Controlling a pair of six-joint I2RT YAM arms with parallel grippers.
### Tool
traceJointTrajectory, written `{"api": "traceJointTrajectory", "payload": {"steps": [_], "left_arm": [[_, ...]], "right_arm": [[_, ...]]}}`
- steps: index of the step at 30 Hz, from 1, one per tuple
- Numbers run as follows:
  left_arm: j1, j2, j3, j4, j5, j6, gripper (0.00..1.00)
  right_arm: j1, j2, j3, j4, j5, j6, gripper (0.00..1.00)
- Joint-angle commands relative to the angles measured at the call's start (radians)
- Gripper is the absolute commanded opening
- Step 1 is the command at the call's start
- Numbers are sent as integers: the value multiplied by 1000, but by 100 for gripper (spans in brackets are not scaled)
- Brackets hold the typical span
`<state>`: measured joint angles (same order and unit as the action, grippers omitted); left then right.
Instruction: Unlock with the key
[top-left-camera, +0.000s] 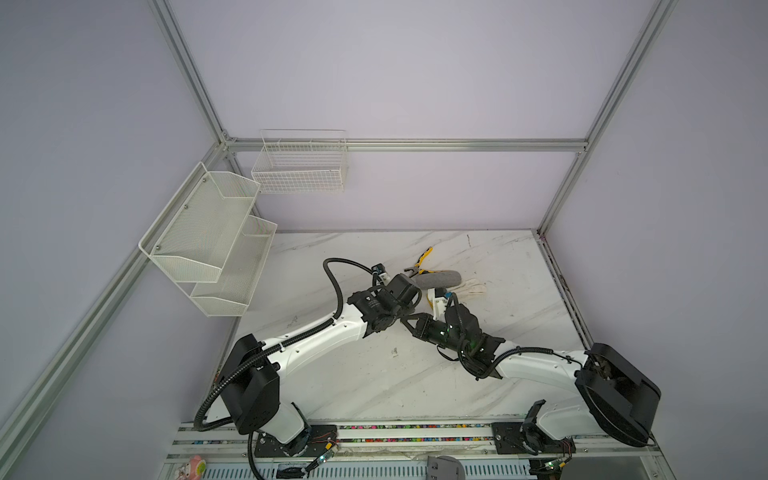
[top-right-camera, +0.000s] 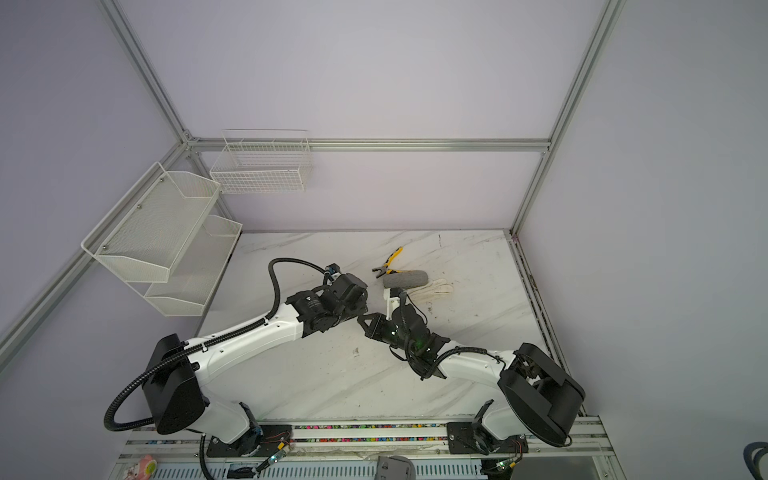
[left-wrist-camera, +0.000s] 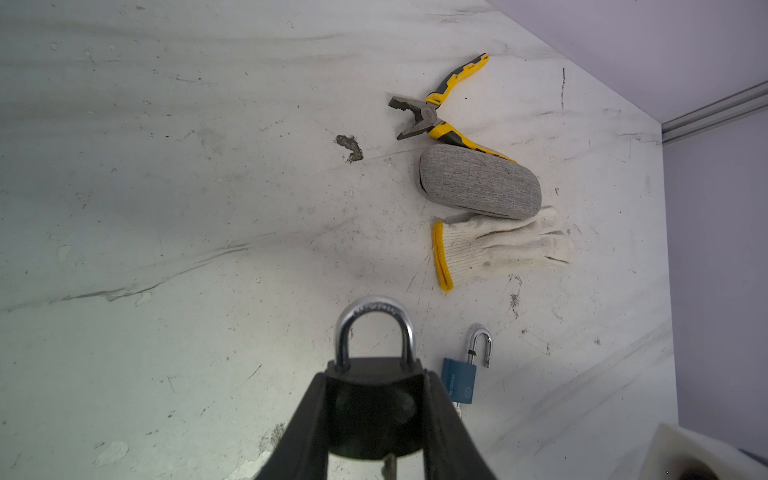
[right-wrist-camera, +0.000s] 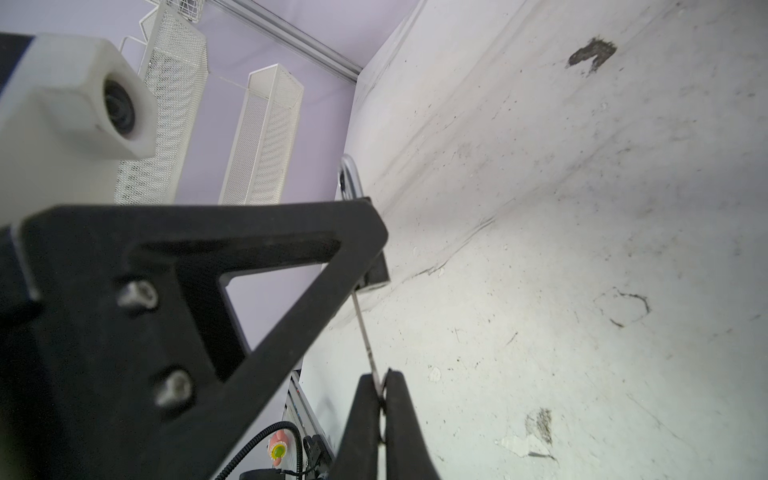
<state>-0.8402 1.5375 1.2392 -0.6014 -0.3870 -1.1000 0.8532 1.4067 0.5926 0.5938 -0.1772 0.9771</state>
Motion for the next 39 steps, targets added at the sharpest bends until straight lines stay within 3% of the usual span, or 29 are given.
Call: {"api": "traceJointTrajectory", "payload": {"steps": [1, 16, 39], "left_arm": [[-5, -53, -19, 18, -49, -20, 0], [-5, -81, -64, 68, -58, -24, 0], [-5, -114, -82, 76, -105, -18, 0]], "right_arm": [[2, 6, 18, -55, 23, -8, 0], [3, 43, 45, -33, -29, -27, 0], [10, 2, 53, -44, -19, -39, 0]]}}
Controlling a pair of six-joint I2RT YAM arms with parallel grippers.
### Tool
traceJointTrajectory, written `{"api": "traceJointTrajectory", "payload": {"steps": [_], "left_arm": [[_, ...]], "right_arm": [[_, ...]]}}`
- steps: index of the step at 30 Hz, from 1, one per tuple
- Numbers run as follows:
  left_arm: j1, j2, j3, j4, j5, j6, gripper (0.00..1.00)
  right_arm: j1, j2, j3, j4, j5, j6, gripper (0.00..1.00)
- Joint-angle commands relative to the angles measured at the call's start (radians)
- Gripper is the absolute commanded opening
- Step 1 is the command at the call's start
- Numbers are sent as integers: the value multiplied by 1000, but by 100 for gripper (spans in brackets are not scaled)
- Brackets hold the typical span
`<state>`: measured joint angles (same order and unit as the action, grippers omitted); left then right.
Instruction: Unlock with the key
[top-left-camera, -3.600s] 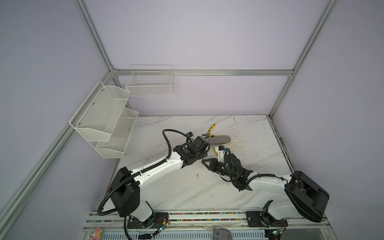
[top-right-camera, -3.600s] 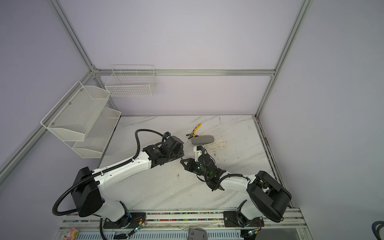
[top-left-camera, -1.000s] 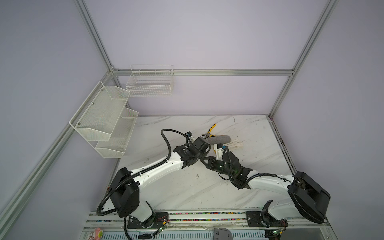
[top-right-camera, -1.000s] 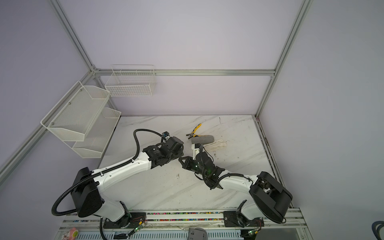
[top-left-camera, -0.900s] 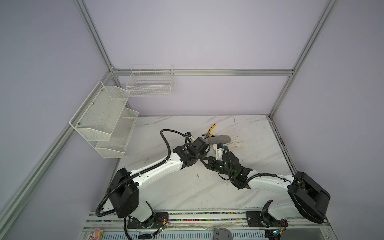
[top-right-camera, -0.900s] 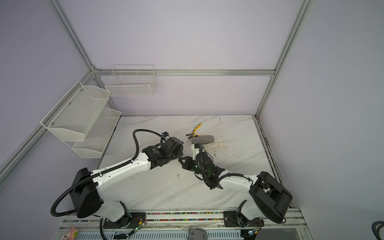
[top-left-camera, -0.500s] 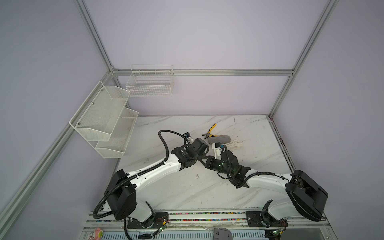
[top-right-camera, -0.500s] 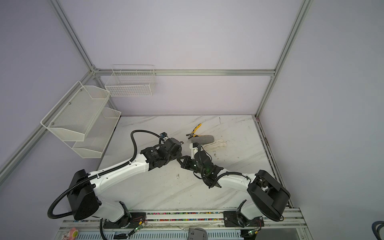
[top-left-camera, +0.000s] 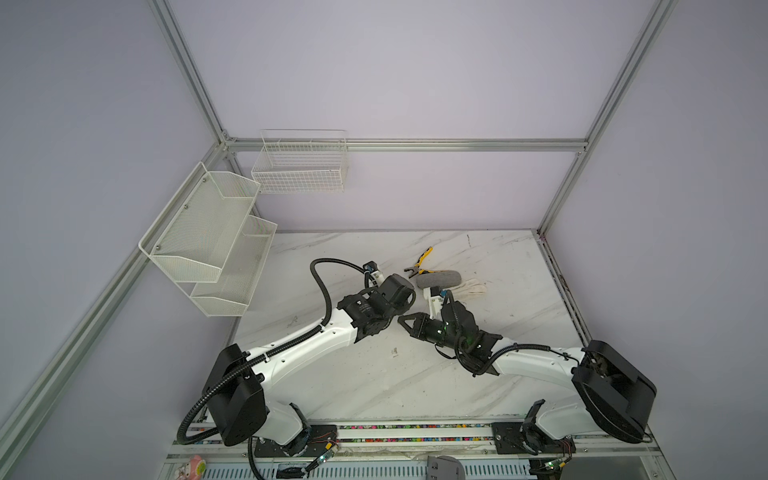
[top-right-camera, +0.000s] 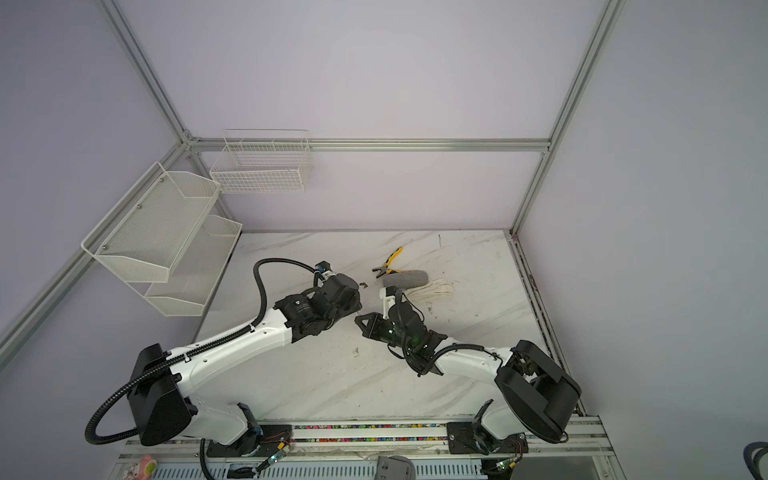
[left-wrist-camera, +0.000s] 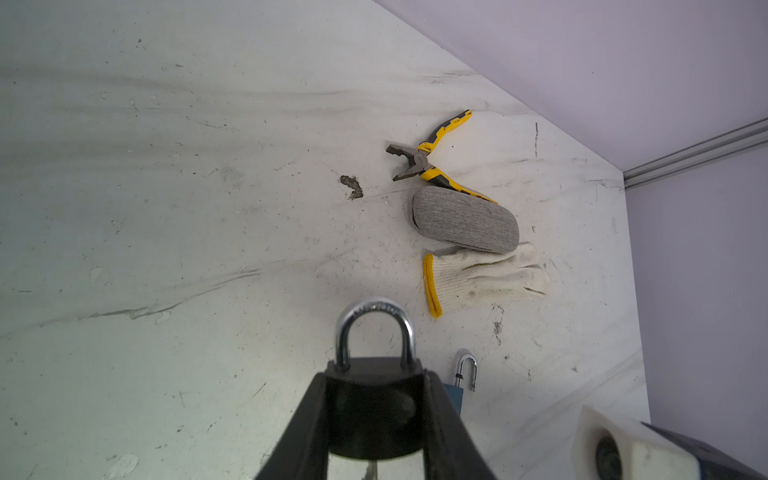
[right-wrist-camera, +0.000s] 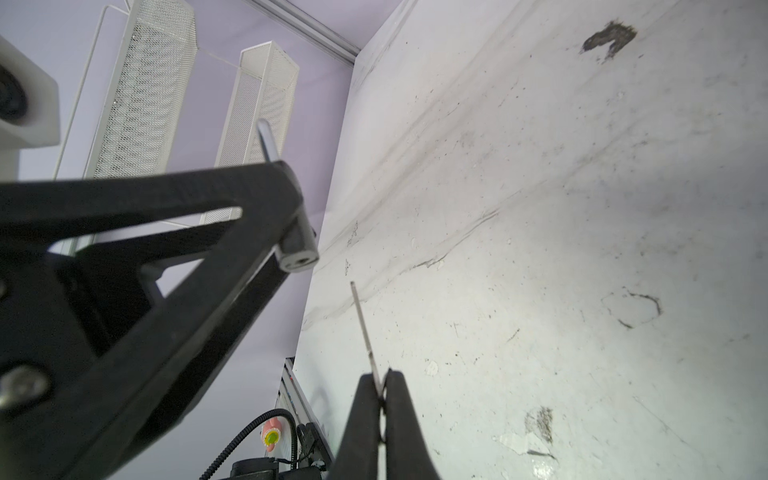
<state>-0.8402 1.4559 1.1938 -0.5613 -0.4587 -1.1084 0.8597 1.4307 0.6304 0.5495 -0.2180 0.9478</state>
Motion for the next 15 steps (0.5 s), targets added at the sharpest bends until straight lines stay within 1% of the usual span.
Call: {"api": "traceJointTrajectory", "payload": {"steps": [1, 5, 9, 15], "left_arm": [[-5, -34, -38, 36, -32, -8, 0], [-5, -25, -33, 37, -28, -4, 0], [-5, -18, -30, 36, -17, -2, 0], [-5, -18, -36, 36, -17, 4, 0]], "right_arm": [[4, -25, 20, 0, 19, -10, 0], [4, -20, 32, 13, 0, -9, 0], [4, -18, 40, -4, 12, -21, 0], [4, -15, 40, 16, 15, -6, 0]]}}
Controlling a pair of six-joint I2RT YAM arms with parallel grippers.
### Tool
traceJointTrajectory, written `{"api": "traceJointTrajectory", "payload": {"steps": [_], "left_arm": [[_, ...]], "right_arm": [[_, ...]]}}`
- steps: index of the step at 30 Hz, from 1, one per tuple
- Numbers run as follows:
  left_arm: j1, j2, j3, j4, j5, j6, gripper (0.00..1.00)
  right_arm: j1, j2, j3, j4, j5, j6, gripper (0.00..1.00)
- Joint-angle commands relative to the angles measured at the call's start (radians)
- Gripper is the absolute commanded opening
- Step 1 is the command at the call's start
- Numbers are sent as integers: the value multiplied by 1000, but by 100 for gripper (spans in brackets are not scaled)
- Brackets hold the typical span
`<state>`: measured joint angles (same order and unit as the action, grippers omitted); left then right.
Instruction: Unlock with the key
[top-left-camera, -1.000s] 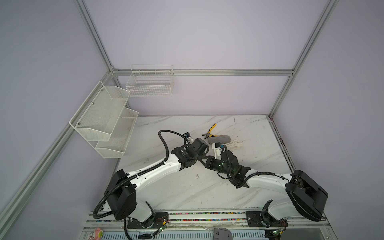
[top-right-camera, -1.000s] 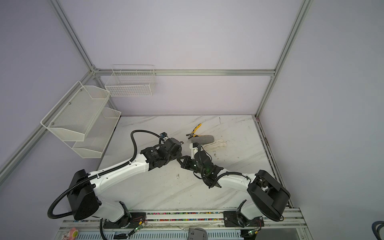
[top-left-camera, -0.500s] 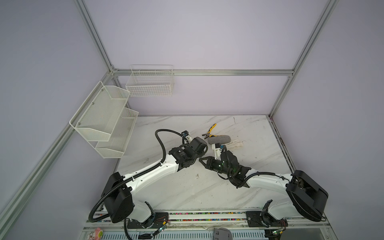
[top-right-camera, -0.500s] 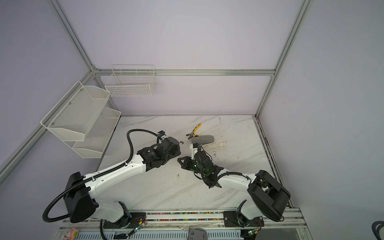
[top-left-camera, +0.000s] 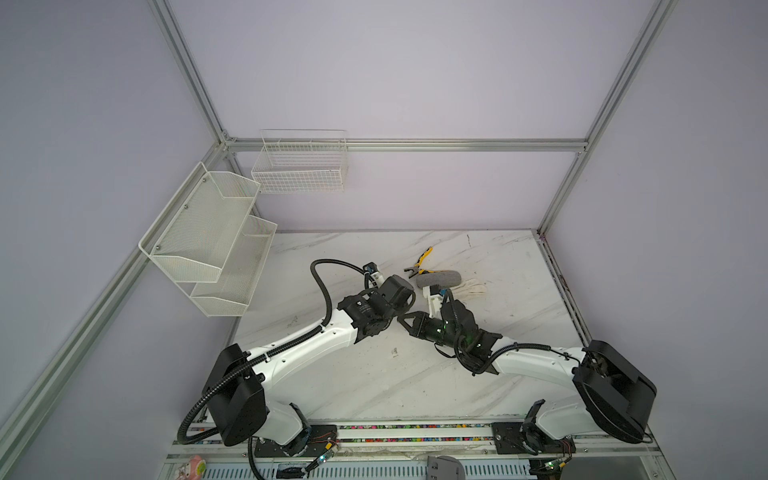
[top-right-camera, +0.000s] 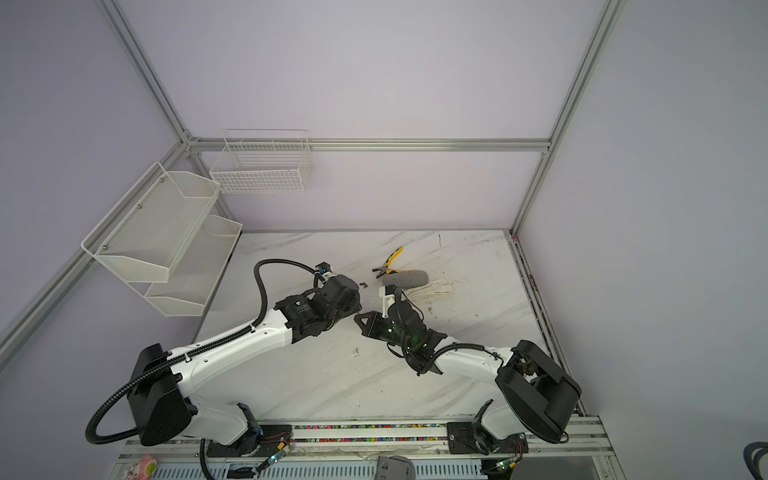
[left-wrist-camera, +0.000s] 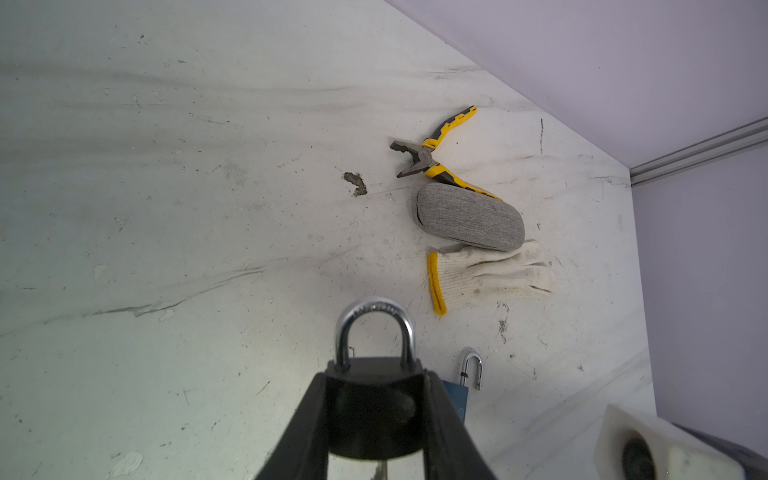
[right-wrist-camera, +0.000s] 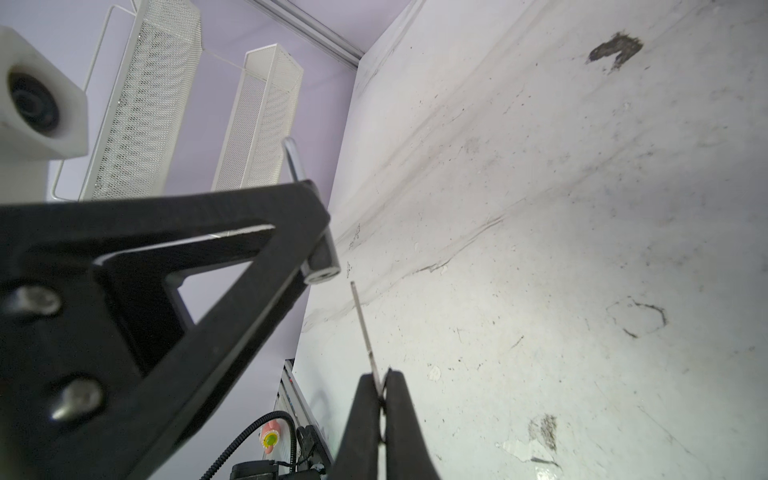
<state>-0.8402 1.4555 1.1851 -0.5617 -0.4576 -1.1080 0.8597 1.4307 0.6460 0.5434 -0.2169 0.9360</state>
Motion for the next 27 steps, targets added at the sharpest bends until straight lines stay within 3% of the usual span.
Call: {"api": "traceJointTrajectory", "payload": {"steps": [1, 27], "left_arm": [[-5, -18, -29, 37, -19, 2, 0], [-4, -8, -39, 29, -13, 9, 0]], "right_arm": [[4, -18, 29, 16, 14, 4, 0], [4, -21, 41, 16, 30, -5, 0]]}}
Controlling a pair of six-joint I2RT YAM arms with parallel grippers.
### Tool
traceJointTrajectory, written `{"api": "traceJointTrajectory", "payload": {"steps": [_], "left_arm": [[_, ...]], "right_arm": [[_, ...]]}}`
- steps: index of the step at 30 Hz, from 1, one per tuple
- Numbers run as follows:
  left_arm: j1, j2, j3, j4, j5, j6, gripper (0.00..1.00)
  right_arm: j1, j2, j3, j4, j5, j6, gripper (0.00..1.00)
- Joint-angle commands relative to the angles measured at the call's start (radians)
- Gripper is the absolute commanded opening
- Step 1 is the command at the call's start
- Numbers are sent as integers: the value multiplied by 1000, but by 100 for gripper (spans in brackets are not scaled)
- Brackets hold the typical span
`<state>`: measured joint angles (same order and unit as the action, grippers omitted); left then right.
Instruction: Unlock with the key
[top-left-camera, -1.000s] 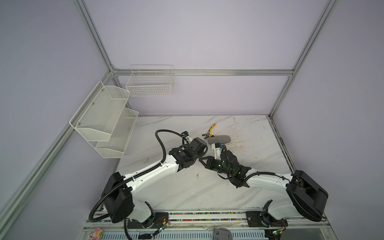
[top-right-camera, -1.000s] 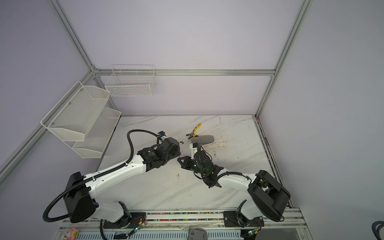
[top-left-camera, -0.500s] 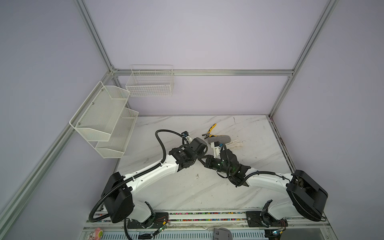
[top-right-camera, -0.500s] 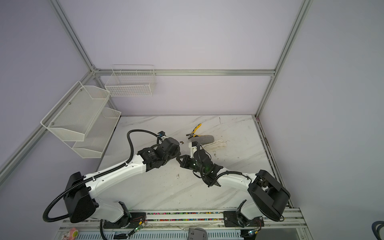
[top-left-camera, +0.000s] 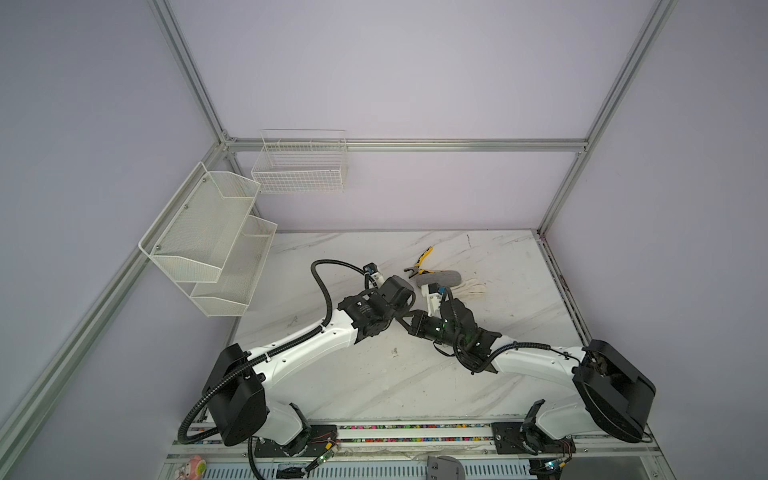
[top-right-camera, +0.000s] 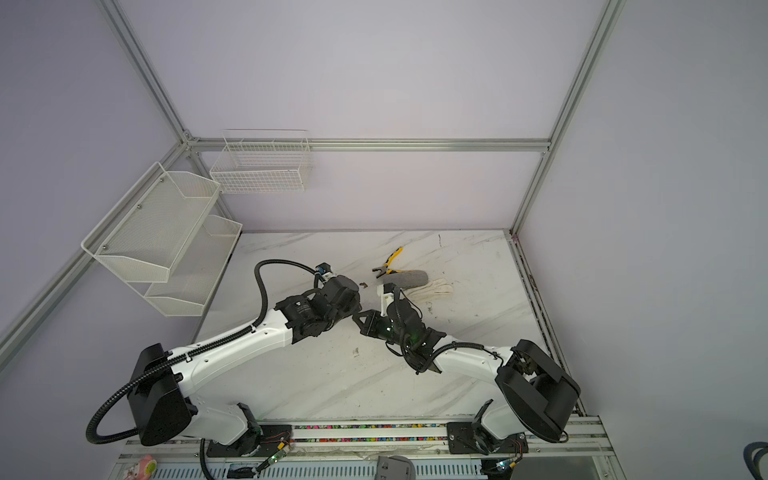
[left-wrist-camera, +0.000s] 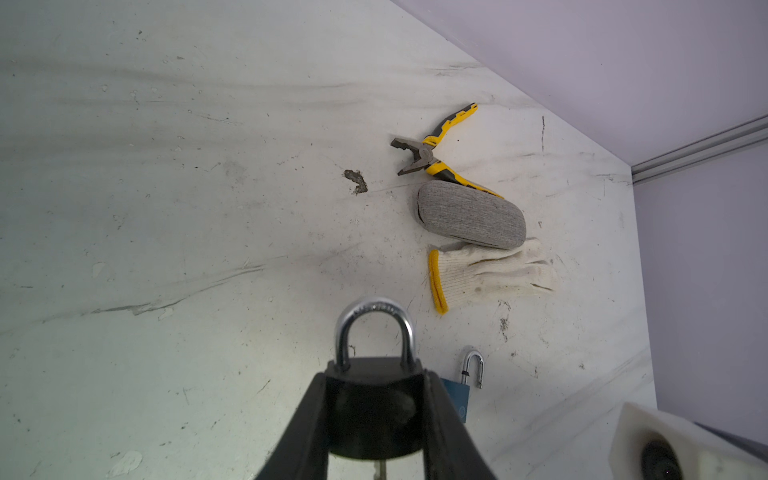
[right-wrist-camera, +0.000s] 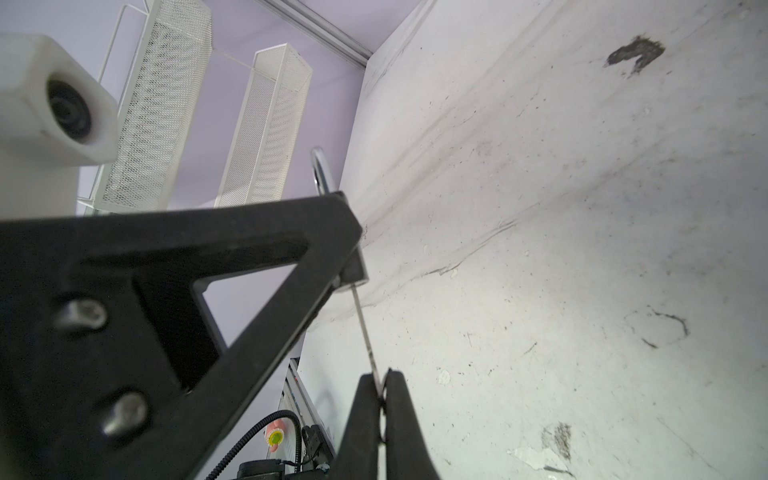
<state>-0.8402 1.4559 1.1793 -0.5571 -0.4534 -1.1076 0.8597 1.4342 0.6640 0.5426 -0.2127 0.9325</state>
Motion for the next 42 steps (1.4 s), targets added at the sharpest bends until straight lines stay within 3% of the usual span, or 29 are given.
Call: {"api": "traceJointTrajectory", "payload": {"steps": [1, 16, 30, 42], "left_arm": [[-5, -8, -31, 23, -18, 9, 0], [-4, -26, -17, 22, 92, -8, 0], [-5, -68, -51, -66, 19, 59, 0], [-5, -95, -63, -1, 98, -72, 0]], "right_arm": [[4, -27, 20, 16, 27, -1, 0], [3, 42, 67, 20, 14, 6, 0], [-79, -22, 82, 18, -108, -9, 0], [-9, -18, 62, 45, 23, 69, 0]]}}
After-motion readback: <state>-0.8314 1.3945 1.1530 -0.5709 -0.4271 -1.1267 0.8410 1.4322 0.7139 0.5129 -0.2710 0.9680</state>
